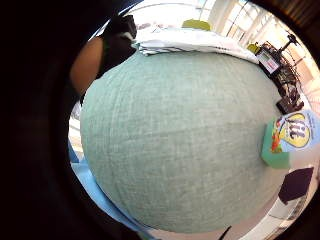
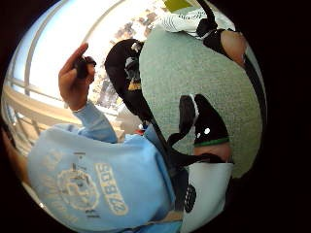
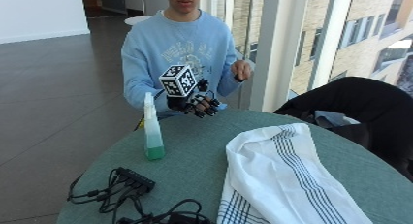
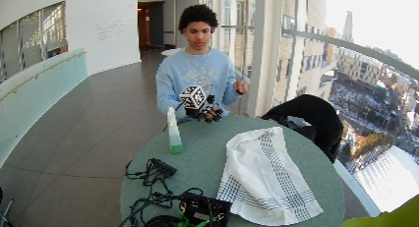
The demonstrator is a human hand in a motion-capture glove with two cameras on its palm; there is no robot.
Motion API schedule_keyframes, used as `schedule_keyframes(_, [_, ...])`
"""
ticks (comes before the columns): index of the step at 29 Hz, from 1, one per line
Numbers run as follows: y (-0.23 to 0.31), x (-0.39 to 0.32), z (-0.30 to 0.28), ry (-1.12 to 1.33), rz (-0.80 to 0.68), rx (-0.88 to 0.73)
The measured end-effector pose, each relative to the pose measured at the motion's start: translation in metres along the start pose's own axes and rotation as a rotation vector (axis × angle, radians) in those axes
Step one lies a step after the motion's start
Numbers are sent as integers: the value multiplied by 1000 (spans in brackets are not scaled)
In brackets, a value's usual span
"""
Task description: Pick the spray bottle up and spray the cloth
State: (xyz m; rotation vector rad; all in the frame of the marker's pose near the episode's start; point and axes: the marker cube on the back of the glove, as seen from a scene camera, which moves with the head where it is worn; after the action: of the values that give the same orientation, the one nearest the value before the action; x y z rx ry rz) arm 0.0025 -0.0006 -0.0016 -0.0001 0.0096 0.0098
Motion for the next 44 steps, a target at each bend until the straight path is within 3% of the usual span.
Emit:
schedule_keyframes(27, [41, 40, -39, 16, 151, 134])
schedule_keyframes(32, [74, 48, -54, 18, 267, 259])
schedule_keyframes(38, [107, 95, -87, 104, 438, 549])
schedule_keyframes(44, [118, 130, -101, 75, 579, 593])
